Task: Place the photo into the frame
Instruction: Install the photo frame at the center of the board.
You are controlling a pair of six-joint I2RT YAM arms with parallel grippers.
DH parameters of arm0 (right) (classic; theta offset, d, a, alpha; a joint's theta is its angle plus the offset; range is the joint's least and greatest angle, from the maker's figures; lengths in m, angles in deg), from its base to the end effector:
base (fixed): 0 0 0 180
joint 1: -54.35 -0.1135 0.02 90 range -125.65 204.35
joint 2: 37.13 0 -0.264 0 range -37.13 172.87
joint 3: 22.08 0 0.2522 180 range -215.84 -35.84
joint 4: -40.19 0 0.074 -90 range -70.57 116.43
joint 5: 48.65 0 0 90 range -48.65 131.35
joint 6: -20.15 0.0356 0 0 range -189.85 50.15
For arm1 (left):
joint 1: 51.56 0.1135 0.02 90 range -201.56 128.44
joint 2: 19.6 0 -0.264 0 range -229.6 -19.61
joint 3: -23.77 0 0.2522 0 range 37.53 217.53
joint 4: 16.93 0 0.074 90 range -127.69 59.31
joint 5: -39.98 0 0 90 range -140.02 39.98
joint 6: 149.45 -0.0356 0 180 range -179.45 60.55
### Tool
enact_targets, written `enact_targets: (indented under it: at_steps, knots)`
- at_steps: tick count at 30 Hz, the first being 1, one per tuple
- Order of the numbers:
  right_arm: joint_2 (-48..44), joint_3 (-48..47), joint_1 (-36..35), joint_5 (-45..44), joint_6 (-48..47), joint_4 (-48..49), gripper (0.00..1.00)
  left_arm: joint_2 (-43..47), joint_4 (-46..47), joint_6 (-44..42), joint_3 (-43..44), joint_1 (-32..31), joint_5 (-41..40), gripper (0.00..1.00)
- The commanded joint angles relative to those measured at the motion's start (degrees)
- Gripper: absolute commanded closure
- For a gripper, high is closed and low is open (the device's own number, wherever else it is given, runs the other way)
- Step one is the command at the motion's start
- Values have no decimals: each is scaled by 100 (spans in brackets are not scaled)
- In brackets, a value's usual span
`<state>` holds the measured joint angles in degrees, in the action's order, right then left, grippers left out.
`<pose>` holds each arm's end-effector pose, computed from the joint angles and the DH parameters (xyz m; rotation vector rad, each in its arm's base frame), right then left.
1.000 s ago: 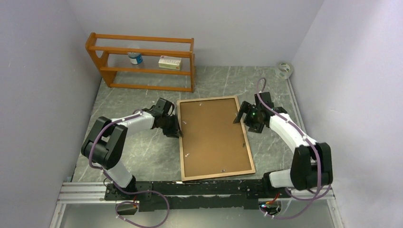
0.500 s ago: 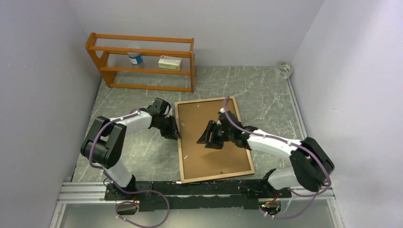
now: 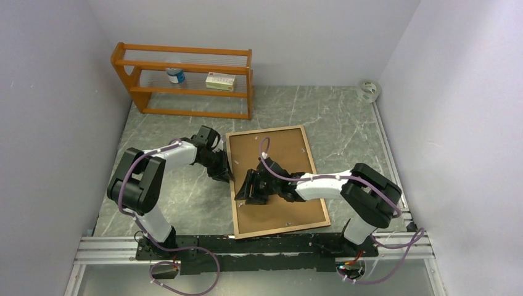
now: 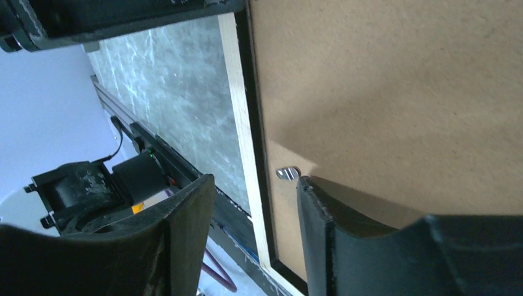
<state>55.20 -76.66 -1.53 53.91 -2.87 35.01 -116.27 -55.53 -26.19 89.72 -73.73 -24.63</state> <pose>0.1673 0.2608 0.1488 0.1319 2.6910 1.1710 0.2767 -0.1292 0.1476 -0.1624 2.9127 -0.8286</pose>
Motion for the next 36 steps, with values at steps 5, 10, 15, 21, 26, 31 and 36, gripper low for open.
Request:
enact_targets:
  at_steps: [5,10,15,21,26,31,36]
  knots:
    - [482,-299,-101,-108,164,545,52,-118,-329,-73,17,-6,244,84]
    - [683,-294,-136,14,22,844,51,-139,-326,-102,-23,-6,250,84]
    - [975,-469,-173,282,-312,923,51,-169,-317,-115,-34,-6,279,84]
    - [1015,-367,-200,526,-522,983,55,-140,-346,-136,-33,-6,228,84]
    - [1007,-457,-206,866,-902,1048,55,-119,-321,-119,-29,-6,231,84]
    - [947,-491,-204,1269,-1047,1232,56,-141,-307,-131,2,3,185,84]
    - [717,-644,-146,1048,-1210,848,48,-152,-254,-100,7,14,176,84]
